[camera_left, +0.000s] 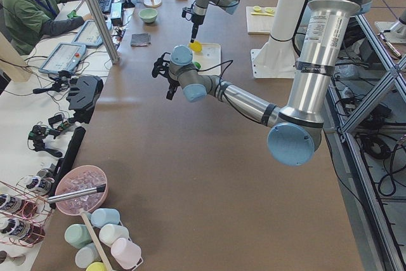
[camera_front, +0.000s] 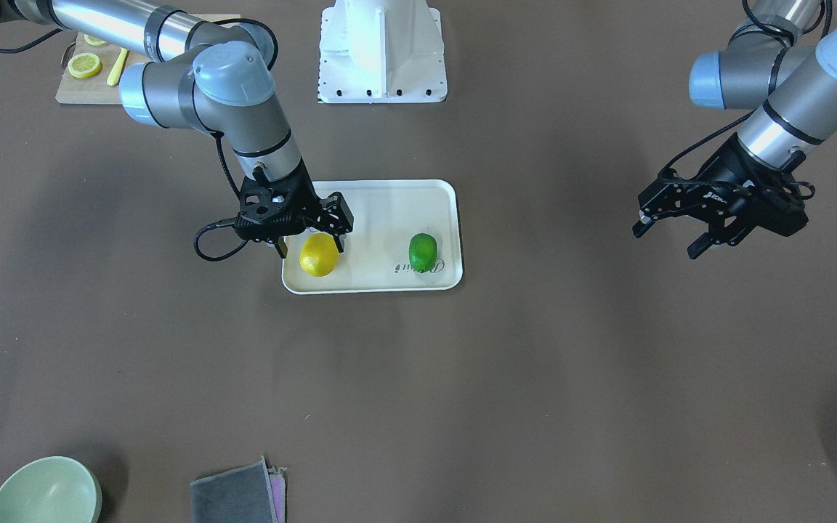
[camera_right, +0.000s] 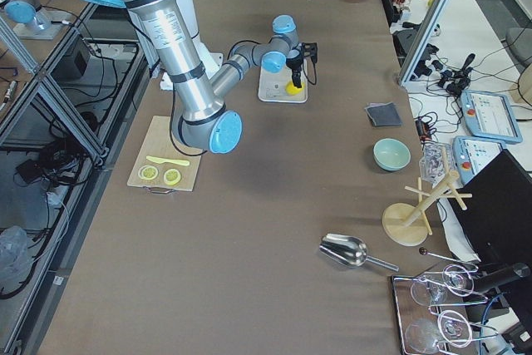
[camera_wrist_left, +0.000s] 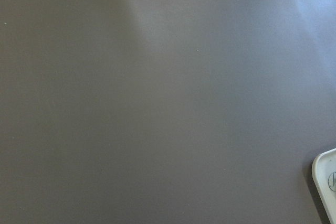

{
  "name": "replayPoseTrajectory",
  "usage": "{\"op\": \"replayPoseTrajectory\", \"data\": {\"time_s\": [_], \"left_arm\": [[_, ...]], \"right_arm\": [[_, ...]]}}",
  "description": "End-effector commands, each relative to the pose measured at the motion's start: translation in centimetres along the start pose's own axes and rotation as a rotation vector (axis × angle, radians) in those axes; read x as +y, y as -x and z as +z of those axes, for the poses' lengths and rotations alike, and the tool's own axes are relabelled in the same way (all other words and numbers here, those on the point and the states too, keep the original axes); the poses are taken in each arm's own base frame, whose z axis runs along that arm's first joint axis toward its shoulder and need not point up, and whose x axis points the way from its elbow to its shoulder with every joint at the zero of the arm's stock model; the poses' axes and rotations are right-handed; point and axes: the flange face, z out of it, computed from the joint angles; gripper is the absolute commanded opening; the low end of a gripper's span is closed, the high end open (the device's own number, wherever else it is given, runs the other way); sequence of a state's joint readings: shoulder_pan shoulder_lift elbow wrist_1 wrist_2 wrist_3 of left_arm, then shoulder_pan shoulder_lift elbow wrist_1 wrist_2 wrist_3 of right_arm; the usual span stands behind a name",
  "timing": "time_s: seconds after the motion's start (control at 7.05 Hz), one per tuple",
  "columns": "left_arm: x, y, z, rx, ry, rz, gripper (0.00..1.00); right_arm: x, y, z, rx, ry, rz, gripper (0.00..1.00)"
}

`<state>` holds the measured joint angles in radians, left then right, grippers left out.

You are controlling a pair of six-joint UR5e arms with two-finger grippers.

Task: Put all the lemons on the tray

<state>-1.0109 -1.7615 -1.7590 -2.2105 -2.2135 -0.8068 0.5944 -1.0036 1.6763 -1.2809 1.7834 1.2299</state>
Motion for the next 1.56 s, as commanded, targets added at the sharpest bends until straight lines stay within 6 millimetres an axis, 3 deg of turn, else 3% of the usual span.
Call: {"op": "replayPoseTrajectory", "data": {"time_s": [0.0, 0.14, 0.28, 0.43, 0.57, 0.71, 0.85, 0.99, 1.13, 1.28, 1.42], "left_arm": [[0.1, 0.2, 0.2, 0.001, 0.008, 0.002, 0.98], [0.1, 0.4, 0.0, -0.002, 0.011, 0.002, 0.98], [0.1, 1.2, 0.0, -0.009, 0.021, -0.012, 0.98], [-0.6, 4.8, -1.0, -0.018, 0.035, 0.018, 0.98], [-1.4, 9.2, -2.7, -0.026, 0.062, 0.084, 0.98], [-2.2, 12.5, -4.8, -0.067, 0.077, 0.113, 0.98], [-2.9, 15.9, -7.3, -0.126, 0.108, 0.168, 0.98], [-3.1, 19.8, -10.5, -0.18, 0.161, 0.202, 0.98], [-2.8, 23.6, -14.0, -0.216, 0.189, 0.172, 0.98], [-2.2, 26.1, -16.1, -0.233, 0.189, 0.17, 0.98], [1.2, 28.3, -15.8, -0.239, 0.216, 0.162, 0.98]], "right_arm": [[-5.4, -3.5, -3.8, -0.012, 0.068, -0.042, 1.0], [-7.9, -6.8, -5.2, 0.001, 0.074, -0.089, 1.0], [-9.7, -12.1, -6.4, 0.038, 0.057, -0.136, 1.0], [-11.7, -18.6, -7.8, 0.079, 0.055, -0.206, 1.0], [-13.5, -25.8, -10.4, 0.093, 0.07, -0.255, 1.0], [-13.7, -33.2, -13.3, 0.089, 0.088, -0.296, 1.0], [-12.4, -40.8, -16.5, 0.091, 0.101, -0.339, 1.0], [-9.0, -47.8, -18.9, 0.106, 0.119, -0.359, 1.0], [-6.0, -52.1, -21.7, 0.13, 0.091, -0.338, 1.0], [-1.7, -56.6, -22.7, 0.155, 0.103, -0.302, 1.0], [1.3, -59.9, -23.5, 0.167, 0.071, -0.282, 1.0]]}}
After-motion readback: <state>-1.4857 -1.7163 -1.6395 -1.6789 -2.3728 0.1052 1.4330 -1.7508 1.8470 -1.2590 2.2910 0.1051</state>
